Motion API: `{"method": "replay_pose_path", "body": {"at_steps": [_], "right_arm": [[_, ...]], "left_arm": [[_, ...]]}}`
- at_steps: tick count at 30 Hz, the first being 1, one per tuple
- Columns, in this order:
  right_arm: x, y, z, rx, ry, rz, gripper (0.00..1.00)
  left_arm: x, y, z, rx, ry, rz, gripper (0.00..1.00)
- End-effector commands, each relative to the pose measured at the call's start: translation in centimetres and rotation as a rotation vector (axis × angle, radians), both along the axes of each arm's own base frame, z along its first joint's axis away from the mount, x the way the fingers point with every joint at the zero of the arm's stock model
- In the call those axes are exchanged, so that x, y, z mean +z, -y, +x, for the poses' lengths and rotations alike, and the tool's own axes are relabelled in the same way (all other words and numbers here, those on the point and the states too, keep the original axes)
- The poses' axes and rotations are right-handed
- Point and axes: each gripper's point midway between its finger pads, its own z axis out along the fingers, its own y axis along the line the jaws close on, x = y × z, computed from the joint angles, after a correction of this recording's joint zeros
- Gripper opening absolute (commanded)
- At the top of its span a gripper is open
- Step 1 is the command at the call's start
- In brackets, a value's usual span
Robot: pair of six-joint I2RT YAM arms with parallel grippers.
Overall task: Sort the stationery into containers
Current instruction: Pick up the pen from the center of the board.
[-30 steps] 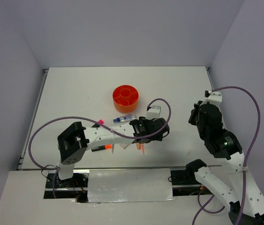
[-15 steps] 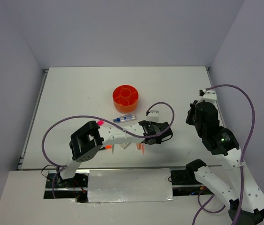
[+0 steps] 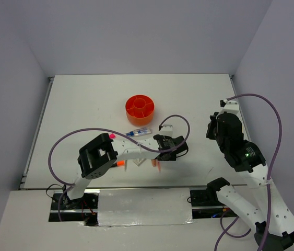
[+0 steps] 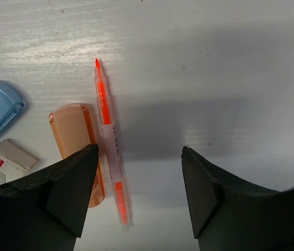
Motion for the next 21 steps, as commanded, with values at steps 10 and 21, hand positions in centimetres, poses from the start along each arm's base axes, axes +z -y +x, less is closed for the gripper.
{"method": "replay_pose_path", "body": {"at_steps": [10, 21], "right_arm": [[0.2, -0.3, 0.4, 0.018, 0.017, -0.002, 0.0], [0.1, -0.3, 0.3, 0.02, 0.016, -0.001, 0.0]], "left_arm": [[-1.2, -0.6, -0.1, 0.031, -0.025, 0.006, 0.76], [-2.0, -2.2, -1.3, 0.058, -0.09, 0.074, 0.71]]}}
